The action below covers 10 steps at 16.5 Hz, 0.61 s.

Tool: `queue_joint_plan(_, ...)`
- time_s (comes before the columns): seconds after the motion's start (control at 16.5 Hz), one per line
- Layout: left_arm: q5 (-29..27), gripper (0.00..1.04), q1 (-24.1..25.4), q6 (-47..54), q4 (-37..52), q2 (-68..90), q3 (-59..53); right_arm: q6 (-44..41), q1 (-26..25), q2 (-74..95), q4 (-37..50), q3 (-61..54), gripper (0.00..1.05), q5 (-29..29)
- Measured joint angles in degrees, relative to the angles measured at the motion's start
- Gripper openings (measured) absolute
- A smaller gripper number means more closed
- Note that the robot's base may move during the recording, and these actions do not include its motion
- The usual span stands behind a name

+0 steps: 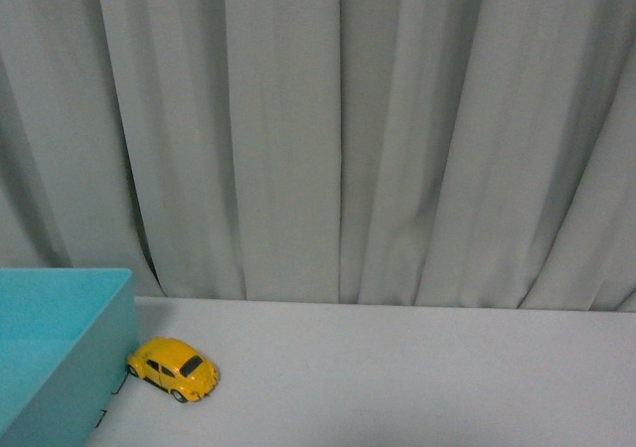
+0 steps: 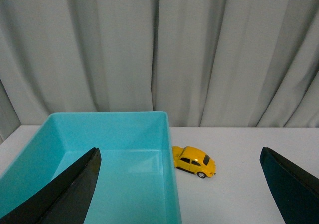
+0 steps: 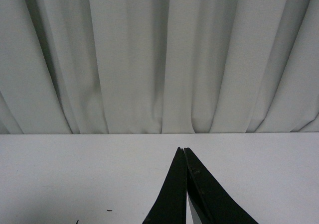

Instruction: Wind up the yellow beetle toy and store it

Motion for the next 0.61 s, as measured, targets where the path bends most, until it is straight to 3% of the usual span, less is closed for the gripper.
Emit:
queue_joint_plan(0.24, -0.02, 0.98, 0.0, -0.02, 0.0, 0.0, 0.0, 0.0, 0.0, -2.69, -2.8, 0.0, 0.02, 0.0)
queue_joint_plan(0.36, -0.09, 0.98, 0.0, -0.02, 0.0, 0.0, 0.0, 0.0, 0.0, -10.38, -13.31, 0.04, 0.02, 0.0)
queue_joint_plan(0.61, -0.04, 0.98, 0.0, -0.02, -0.02, 0.0, 0.0, 0.0, 0.0, -12.48, -13.03, 0.02, 0.02, 0.02)
